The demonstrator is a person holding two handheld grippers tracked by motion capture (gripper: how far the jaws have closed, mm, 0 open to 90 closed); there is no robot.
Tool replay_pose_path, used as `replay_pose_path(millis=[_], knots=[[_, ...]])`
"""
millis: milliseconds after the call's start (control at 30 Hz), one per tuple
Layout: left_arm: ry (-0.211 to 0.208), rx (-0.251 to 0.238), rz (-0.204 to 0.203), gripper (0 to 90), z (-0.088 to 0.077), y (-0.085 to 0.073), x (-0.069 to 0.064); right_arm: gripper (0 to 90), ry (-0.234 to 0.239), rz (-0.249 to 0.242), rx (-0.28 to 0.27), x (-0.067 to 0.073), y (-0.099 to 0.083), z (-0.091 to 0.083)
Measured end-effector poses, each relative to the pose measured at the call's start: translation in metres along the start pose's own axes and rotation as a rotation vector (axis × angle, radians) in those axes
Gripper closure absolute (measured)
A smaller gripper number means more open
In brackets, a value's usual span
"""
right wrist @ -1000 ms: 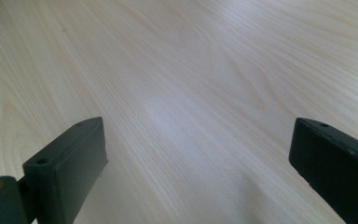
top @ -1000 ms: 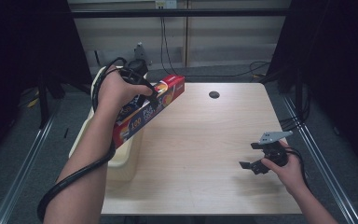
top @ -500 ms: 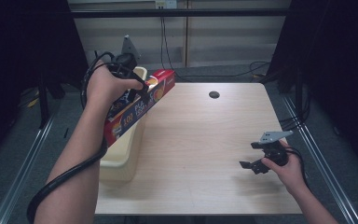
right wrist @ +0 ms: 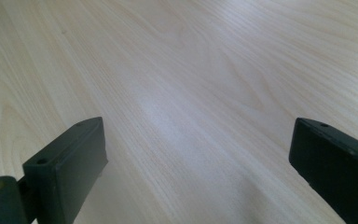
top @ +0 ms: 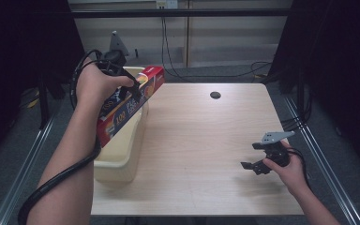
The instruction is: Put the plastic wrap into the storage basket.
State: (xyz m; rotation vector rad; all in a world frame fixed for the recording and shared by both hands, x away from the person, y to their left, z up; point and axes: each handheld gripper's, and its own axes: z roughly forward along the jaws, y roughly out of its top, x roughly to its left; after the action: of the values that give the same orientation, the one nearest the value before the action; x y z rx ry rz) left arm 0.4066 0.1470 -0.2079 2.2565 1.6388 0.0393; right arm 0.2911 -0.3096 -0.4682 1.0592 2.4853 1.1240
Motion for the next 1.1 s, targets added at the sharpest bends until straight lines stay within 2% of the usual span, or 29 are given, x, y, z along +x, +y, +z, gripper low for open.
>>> replay_pose_path(millis=[167,233,433,567,667,1100], knots=[[0.019,-0.004,-0.012,40.7,-0.005,-0.002,0.005,4.0,-0.005,-0.003,0.004,0.001,0.000,0.001],[0.015,-0.009,-0.035,40.7,-0.006,-0.003,0.009,4.0,-0.004,-0.005,0.003,0.001,0.000,0.001],[0.035,-0.020,-0.054,40.7,-0.010,-0.006,0.015,4.0,-0.002,-0.004,0.002,0.001,0.000,0.001],[0.034,-0.025,-0.086,40.7,-0.012,-0.008,0.020,4.0,-0.002,-0.004,0.003,0.001,0.000,0.002],[0.048,-0.025,-0.095,40.7,-0.012,-0.010,0.023,4.0,0.000,-0.007,0.005,0.002,0.001,0.002],[0.050,-0.021,-0.147,40.7,-0.009,-0.013,0.031,4.0,-0.002,-0.008,0.003,0.002,0.001,0.003]])
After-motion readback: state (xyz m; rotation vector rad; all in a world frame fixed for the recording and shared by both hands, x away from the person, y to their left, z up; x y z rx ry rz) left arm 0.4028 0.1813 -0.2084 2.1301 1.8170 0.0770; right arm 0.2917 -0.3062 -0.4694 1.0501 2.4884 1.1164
